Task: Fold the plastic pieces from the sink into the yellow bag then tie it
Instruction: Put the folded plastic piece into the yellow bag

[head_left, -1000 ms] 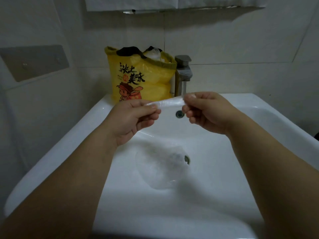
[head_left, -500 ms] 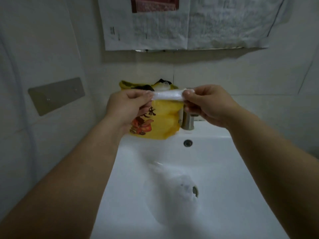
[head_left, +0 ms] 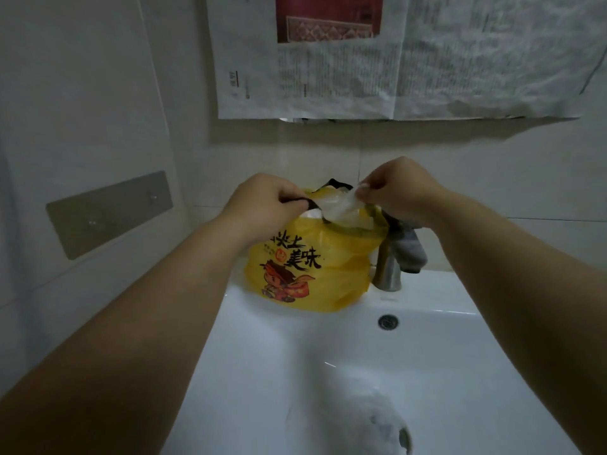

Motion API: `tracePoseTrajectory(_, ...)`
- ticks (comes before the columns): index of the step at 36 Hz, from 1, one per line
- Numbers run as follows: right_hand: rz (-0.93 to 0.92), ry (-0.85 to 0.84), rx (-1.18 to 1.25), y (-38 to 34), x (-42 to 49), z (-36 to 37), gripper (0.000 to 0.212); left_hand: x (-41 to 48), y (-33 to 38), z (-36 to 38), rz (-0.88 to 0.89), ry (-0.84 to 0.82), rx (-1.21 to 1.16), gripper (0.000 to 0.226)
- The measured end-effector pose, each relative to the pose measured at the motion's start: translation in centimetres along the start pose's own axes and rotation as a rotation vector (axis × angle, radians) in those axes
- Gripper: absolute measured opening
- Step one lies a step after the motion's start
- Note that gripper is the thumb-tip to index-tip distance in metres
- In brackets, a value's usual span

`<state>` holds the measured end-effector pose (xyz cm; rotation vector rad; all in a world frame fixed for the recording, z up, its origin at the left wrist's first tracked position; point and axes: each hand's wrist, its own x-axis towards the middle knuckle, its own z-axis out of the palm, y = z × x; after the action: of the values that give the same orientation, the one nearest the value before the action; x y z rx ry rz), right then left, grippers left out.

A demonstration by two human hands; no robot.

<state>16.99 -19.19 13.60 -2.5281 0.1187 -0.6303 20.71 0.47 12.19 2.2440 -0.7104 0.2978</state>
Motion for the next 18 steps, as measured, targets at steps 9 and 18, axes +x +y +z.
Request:
tracePoseTrajectory(9, 0.116, -0.400, -0.361, -1.2, 1.6, 4.9, 0.033, 0.8, -0.5, 1.5, -0.024, 0.116, -0.338, 0.020)
tracePoseTrajectory(18, 0.048, -0.292, -0.271, -1.6, 1.0, 3.4, 0.040, 1.2, -1.1, 2.0, -0.134, 0.189, -0.482, 0.013)
